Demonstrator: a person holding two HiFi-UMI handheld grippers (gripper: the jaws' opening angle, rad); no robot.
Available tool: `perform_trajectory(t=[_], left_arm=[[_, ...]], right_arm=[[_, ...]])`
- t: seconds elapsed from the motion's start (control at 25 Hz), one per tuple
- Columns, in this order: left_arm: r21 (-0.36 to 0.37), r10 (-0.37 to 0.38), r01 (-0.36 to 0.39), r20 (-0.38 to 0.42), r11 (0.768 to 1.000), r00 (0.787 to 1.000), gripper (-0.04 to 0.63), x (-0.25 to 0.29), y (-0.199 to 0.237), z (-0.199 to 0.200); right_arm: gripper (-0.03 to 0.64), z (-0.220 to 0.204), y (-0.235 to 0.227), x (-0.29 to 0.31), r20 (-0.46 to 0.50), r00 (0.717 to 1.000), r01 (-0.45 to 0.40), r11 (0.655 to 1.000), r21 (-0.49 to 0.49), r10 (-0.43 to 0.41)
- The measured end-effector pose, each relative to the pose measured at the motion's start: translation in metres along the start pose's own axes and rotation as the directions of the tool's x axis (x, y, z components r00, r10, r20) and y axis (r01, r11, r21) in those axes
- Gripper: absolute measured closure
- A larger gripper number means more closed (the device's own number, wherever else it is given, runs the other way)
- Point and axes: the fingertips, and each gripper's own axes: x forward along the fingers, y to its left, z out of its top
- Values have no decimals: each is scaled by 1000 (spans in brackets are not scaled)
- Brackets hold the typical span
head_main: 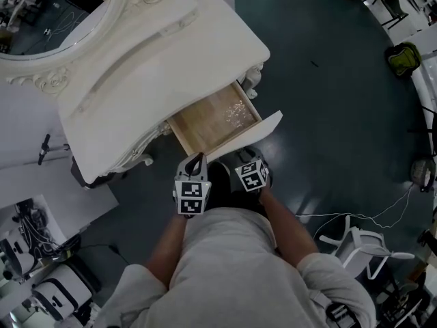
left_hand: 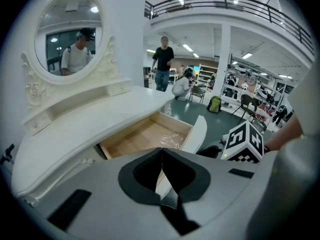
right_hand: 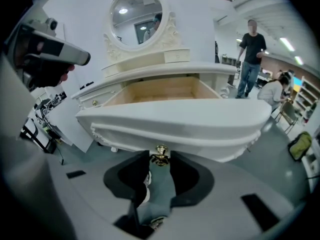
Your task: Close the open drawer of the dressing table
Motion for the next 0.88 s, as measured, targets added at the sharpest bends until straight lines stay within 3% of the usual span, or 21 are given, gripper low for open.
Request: perform_trajectory(t=[0.88], left_arm=[[-13,22,-21,7,1000,1000,588,6,27,7]], right_arm=[[480,13,-1,13,-15,1000,5,1000,-2,-5]])
